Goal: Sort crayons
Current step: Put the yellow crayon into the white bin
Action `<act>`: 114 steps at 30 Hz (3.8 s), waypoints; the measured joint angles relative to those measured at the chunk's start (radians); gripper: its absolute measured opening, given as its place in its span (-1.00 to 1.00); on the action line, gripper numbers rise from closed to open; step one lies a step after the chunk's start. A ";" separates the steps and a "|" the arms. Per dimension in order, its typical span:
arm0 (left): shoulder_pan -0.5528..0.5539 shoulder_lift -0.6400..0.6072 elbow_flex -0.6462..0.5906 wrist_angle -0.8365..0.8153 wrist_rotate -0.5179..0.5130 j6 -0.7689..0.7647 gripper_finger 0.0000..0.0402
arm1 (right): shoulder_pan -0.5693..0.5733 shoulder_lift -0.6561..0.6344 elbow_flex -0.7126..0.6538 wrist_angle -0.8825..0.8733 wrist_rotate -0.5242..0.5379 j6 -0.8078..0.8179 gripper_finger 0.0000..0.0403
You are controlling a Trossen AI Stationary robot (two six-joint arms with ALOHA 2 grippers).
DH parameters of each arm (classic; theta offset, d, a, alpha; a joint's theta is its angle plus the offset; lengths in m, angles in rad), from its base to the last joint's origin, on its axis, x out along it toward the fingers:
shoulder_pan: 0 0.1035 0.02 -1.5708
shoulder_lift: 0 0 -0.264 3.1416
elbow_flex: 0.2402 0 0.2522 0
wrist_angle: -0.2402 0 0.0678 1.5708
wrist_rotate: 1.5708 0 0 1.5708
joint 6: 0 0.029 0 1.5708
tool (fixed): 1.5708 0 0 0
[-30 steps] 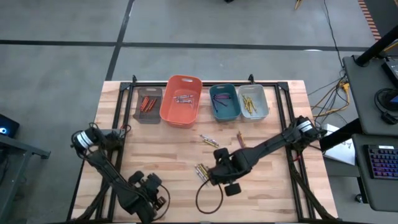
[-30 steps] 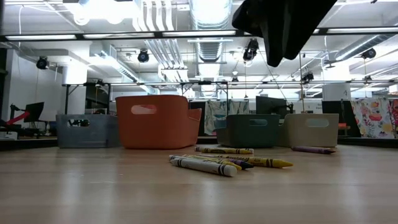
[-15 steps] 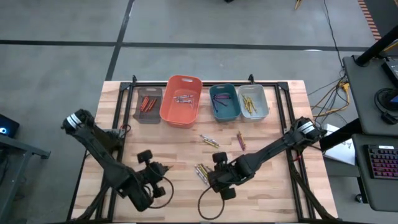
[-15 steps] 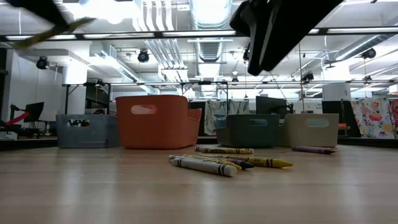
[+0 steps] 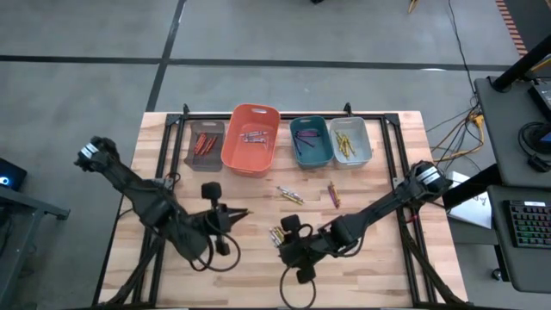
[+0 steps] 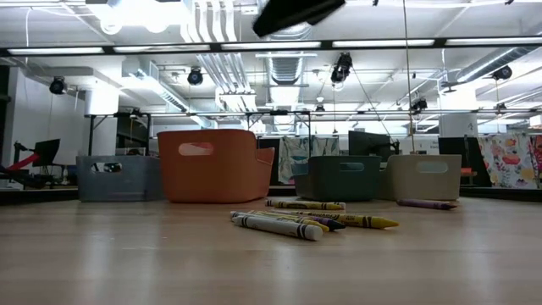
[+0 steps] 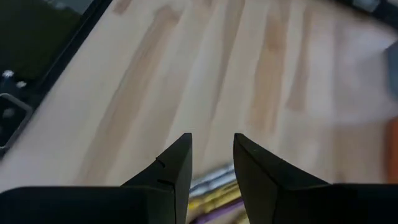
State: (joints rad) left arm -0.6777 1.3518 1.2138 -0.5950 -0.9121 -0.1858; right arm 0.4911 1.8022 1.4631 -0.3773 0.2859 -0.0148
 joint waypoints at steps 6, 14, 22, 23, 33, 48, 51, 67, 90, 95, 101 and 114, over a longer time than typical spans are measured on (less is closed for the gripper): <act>0.033 -0.050 -0.068 0.278 0.006 0.253 -1.00 | -0.002 -0.013 0.000 0.089 0.057 -0.167 -0.47; 0.091 -0.118 -0.307 0.828 0.169 0.457 -1.00 | -0.024 -0.074 -0.017 0.106 0.056 -0.254 -0.47; 0.154 -0.143 -0.506 1.241 0.337 0.533 -1.00 | -0.104 -0.188 -0.119 0.159 0.043 -0.312 -0.47; 0.164 -0.143 -0.521 1.270 0.355 0.533 -1.00 | -0.120 -0.208 -0.144 0.181 0.030 -0.314 -0.47; 0.256 -0.143 -0.569 1.350 0.383 0.548 -1.00 | -0.289 -0.322 -0.434 0.666 -0.111 -0.296 -0.47; 0.427 -0.128 -0.597 1.378 0.485 0.506 -1.00 | -0.459 -0.313 -0.508 0.961 -0.319 -0.183 -0.43; 0.436 -0.108 -0.596 1.382 0.487 0.498 -1.00 | -0.460 -0.313 -0.508 0.965 -0.314 -0.186 -0.36; 0.456 0.025 -0.587 1.572 0.488 0.491 -1.00 | -0.461 -0.312 -0.501 0.974 -0.313 -0.213 -0.32; 0.456 -0.146 -0.587 1.340 0.372 0.453 -0.47 | -0.575 -0.372 -0.312 0.279 0.037 -0.055 -0.92; 0.456 -0.192 -0.587 1.281 0.345 0.454 -0.47 | -0.749 -0.362 -0.207 -0.133 0.090 0.116 -0.92; 0.454 -0.209 -0.588 1.248 0.345 0.453 -0.47 | -1.000 -0.362 -0.211 -0.486 0.076 0.341 -0.92; 0.454 -0.195 -0.588 1.242 0.345 0.446 -0.47 | -1.166 -0.360 -0.363 -0.675 0.071 0.539 -0.92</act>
State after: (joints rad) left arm -0.2234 1.1572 0.6262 0.6472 -0.5671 0.2604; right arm -0.6749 1.4418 1.0998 -1.0524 0.3565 0.5243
